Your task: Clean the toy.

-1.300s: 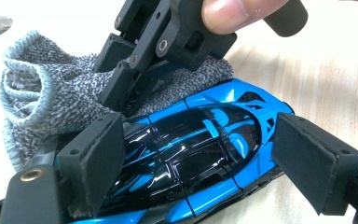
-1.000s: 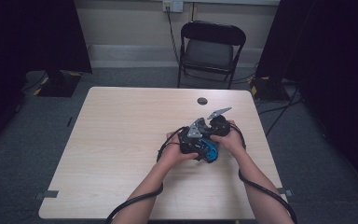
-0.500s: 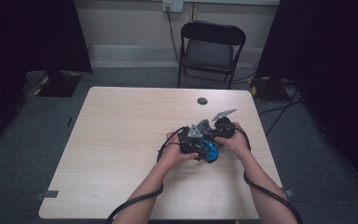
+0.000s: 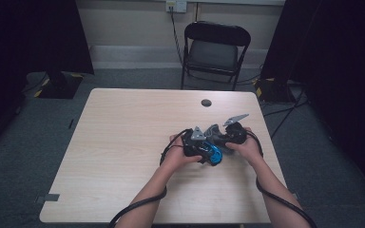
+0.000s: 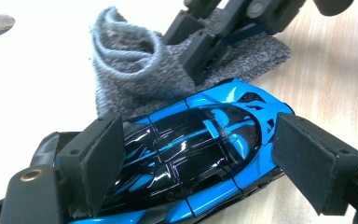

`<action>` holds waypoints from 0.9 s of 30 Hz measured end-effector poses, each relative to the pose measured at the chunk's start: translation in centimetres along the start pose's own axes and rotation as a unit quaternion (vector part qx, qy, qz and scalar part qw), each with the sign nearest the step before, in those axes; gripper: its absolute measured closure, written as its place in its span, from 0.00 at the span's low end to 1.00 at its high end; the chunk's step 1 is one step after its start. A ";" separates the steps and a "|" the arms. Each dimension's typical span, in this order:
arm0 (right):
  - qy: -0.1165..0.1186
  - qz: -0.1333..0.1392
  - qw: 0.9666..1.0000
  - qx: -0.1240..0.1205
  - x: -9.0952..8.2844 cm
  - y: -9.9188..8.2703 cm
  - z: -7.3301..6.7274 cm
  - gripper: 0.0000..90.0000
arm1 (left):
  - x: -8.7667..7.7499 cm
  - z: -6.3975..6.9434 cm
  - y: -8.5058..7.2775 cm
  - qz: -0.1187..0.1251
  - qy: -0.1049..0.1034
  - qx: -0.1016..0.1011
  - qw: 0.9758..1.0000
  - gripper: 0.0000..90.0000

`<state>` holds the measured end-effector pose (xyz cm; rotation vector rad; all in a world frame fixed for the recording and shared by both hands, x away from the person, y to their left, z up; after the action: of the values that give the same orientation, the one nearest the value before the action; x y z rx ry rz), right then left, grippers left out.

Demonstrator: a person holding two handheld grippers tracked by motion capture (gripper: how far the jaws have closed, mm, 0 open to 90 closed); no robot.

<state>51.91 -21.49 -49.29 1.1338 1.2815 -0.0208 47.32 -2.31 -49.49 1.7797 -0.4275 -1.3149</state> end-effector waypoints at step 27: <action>0.002 0.015 1.000 0.008 -3.4 -4.0 0.1 0.77 | 0.1 0.2 0.2 -0.006 0.000 0.006 1.000 0.19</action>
<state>48.49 -25.45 -49.35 1.1663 1.2705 -0.0064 47.21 -2.59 -49.43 1.7939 -0.4257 -1.3231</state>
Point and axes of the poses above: each handheld gripper's, and its own axes: x roughly forward along the jaws, y roughly out of its top, z roughly to its right, the point moved 2 cm from there along x, roughly forward along the jaws, and after that the axes turned 5 degrees about x, right-handed, at the moved point
